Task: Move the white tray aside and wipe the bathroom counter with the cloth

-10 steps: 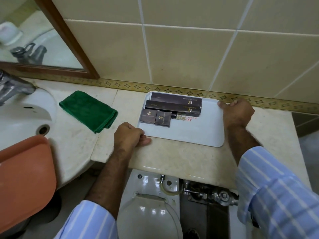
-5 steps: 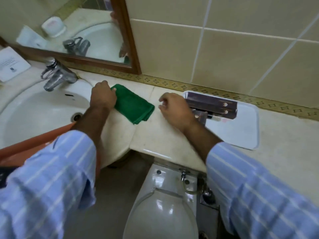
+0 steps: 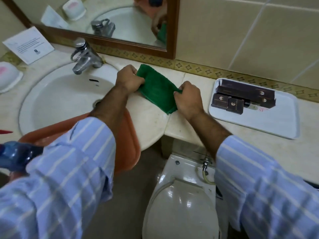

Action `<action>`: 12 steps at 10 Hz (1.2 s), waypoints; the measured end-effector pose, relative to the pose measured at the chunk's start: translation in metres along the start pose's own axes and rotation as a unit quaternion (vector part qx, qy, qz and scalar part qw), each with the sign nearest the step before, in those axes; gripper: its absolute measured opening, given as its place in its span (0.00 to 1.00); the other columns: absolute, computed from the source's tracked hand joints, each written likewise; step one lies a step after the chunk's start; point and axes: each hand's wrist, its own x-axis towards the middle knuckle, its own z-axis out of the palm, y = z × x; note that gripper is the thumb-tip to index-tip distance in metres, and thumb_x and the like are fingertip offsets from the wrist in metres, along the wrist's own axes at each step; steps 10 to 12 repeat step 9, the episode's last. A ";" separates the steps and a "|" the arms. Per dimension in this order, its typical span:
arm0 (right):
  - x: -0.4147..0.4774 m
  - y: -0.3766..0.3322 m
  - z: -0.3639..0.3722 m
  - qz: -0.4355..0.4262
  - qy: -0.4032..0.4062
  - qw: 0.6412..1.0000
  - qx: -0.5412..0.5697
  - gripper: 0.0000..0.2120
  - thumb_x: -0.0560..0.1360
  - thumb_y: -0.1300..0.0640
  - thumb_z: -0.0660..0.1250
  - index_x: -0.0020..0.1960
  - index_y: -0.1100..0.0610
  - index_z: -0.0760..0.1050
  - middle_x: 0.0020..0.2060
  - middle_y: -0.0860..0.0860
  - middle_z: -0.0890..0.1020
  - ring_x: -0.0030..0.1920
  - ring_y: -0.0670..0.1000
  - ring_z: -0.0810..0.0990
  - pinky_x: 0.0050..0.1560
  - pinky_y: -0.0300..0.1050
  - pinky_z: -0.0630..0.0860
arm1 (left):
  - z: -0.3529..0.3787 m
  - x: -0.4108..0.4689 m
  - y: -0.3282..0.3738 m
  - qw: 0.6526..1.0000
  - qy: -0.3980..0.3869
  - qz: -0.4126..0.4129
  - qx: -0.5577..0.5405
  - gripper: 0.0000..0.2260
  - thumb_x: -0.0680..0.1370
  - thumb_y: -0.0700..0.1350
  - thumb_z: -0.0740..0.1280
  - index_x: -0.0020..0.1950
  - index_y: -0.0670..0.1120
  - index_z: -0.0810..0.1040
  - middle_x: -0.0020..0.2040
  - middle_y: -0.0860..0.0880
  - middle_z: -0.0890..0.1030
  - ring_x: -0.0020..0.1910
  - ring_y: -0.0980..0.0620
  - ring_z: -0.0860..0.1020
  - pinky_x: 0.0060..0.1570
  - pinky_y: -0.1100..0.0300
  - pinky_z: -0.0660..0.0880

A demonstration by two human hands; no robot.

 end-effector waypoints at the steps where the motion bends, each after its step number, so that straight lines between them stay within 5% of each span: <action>1: -0.044 -0.027 -0.023 0.005 0.002 0.992 0.127 0.06 0.76 0.60 0.67 0.52 0.55 0.74 0.44 0.51 0.81 0.46 0.54 0.82 0.37 0.45 0.77 | -0.038 -0.031 -0.004 0.987 0.035 0.029 -0.155 0.17 0.71 0.38 0.78 0.50 0.50 0.73 0.48 0.43 0.82 0.50 0.42 0.86 0.43 0.47 0.86; 2: -0.100 -0.046 -0.033 0.012 -0.044 0.964 0.264 0.09 0.75 0.62 0.67 0.49 0.50 0.72 0.36 0.52 0.82 0.33 0.50 0.87 0.27 0.44 0.82 | -0.073 -0.067 -0.016 0.973 0.079 0.067 -0.206 0.18 0.70 0.43 0.79 0.46 0.57 0.71 0.49 0.44 0.84 0.47 0.46 0.85 0.36 0.54 0.84; 3: -0.144 -0.060 -0.017 0.014 -0.116 0.958 0.263 0.08 0.74 0.64 0.69 0.45 0.51 0.75 0.32 0.54 0.84 0.27 0.51 0.86 0.27 0.47 0.83 | -0.093 -0.093 -0.036 0.984 0.084 0.084 -0.130 0.16 0.71 0.43 0.79 0.42 0.57 0.73 0.45 0.50 0.84 0.43 0.52 0.82 0.33 0.64 0.77; 4: -0.176 -0.067 0.014 0.018 -0.172 0.962 0.213 0.07 0.74 0.63 0.69 0.44 0.52 0.75 0.29 0.54 0.83 0.28 0.52 0.87 0.31 0.49 0.85 | -0.096 -0.107 -0.064 0.994 0.067 0.072 -0.048 0.13 0.71 0.42 0.80 0.44 0.52 0.76 0.46 0.51 0.82 0.44 0.55 0.79 0.36 0.78 0.71; 5: -0.188 -0.066 0.043 -0.021 -0.172 0.977 0.122 0.04 0.73 0.60 0.68 0.46 0.53 0.75 0.38 0.55 0.83 0.36 0.58 0.86 0.38 0.48 0.83 | -0.087 -0.115 -0.087 0.996 0.068 0.049 0.007 0.13 0.71 0.42 0.80 0.46 0.50 0.77 0.47 0.51 0.82 0.41 0.56 0.77 0.34 0.79 0.68; 7: -0.196 -0.065 0.058 -0.143 -0.163 0.947 -0.235 0.17 0.79 0.45 0.65 0.61 0.54 0.80 0.61 0.57 0.73 0.62 0.60 0.73 0.58 0.55 0.72 | -0.063 -0.132 -0.109 0.976 0.006 0.054 0.211 0.09 0.76 0.38 0.72 0.55 0.41 0.80 0.56 0.39 0.83 0.55 0.39 0.81 0.56 0.52 0.75; 8: -0.188 -0.059 0.029 -0.174 -0.193 0.936 -0.237 0.24 0.80 0.38 0.60 0.68 0.51 0.77 0.73 0.56 0.67 0.75 0.60 0.62 0.71 0.64 0.62 | -0.068 -0.139 -0.098 0.947 -0.004 0.076 0.312 0.17 0.76 0.44 0.73 0.63 0.40 0.79 0.61 0.37 0.80 0.60 0.36 0.78 0.63 0.47 0.75; 9: -0.163 -0.038 -0.031 -0.186 -0.141 0.938 -0.255 0.28 0.81 0.39 0.59 0.77 0.50 0.67 0.82 0.54 0.55 0.83 0.58 0.47 0.78 0.68 0.49 | -0.075 -0.147 -0.055 0.948 -0.034 0.132 0.288 0.23 0.76 0.51 0.73 0.68 0.42 0.77 0.68 0.39 0.76 0.67 0.39 0.74 0.70 0.47 0.70; 12: -0.163 -0.038 -0.031 -0.186 -0.141 0.938 -0.255 0.28 0.81 0.39 0.59 0.77 0.50 0.67 0.82 0.54 0.55 0.83 0.58 0.47 0.78 0.68 0.49 | -0.075 -0.147 -0.055 0.948 -0.034 0.132 0.288 0.23 0.76 0.51 0.73 0.68 0.42 0.77 0.68 0.39 0.76 0.67 0.39 0.74 0.70 0.47 0.70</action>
